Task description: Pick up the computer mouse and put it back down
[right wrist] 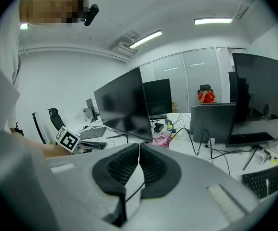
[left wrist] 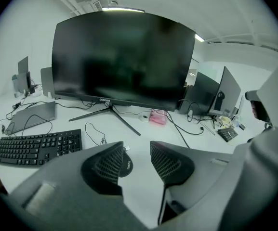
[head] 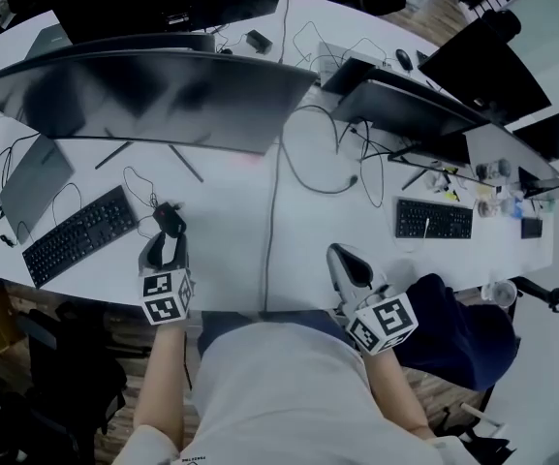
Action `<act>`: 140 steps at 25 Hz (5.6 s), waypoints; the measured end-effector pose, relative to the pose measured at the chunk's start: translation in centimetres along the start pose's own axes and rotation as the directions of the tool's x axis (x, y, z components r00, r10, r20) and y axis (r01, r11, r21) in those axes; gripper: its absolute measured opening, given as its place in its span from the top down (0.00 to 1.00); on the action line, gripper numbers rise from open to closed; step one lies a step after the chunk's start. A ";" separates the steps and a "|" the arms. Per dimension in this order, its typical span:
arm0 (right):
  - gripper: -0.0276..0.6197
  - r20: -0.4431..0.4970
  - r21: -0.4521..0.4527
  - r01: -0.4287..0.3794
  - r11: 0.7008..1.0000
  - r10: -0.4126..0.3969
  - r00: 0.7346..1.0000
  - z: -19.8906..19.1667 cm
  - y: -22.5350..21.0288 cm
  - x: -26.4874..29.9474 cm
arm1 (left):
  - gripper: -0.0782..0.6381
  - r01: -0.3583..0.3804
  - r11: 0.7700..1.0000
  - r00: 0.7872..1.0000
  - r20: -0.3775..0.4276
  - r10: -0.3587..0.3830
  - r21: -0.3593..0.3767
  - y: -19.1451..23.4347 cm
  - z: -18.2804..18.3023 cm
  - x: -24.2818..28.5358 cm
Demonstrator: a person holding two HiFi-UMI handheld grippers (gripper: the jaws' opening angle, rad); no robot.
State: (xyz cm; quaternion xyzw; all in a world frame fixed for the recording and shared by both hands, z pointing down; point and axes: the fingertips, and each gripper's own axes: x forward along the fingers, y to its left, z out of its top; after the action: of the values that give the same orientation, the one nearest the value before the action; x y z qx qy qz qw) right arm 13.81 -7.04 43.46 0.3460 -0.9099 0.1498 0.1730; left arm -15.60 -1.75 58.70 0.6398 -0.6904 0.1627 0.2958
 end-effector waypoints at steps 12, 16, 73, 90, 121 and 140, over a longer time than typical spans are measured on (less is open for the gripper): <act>0.95 -0.067 -0.021 -0.008 1.000 0.007 0.998 -0.9 -2.2 0.8 | 0.48 -0.205 0.957 0.979 -0.056 0.197 -0.208 3.8 -2.4 4.4; 0.95 -0.086 -0.018 -0.004 1.000 0.002 0.996 -1.2 -2.8 0.8 | 0.47 -0.250 0.936 0.968 -0.091 0.234 -0.250 4.2 -3.1 5.7; 0.95 -0.075 0.003 0.075 0.997 -0.074 0.994 -1.8 -1.3 -0.5 | 0.47 -0.189 0.980 0.967 -0.186 0.175 -0.059 4.0 -6.4 8.5; 0.95 -0.011 0.022 0.048 0.999 -0.048 0.999 -0.8 2.7 0.9 | 0.48 0.056 0.989 0.992 -0.116 -0.040 0.138 0.2 -0.9 3.1; 0.95 0.093 -0.051 -0.169 0.984 0.173 0.981 4.4 8.5 4.9 | 0.48 0.013 0.971 0.978 0.201 -0.062 0.237 -1.4 11.9 -12.5; 0.95 0.093 -0.040 -0.115 0.993 0.119 0.989 3.7 7.8 3.4 | 0.48 0.035 0.973 0.988 0.137 -0.067 0.228 -0.6 9.4 -10.6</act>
State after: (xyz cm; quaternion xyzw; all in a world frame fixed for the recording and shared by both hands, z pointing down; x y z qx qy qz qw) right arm 5.32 -4.92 40.34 0.2958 -0.9383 0.1275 0.1261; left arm -16.82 0.82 44.86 0.6969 -0.6703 0.1855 0.1751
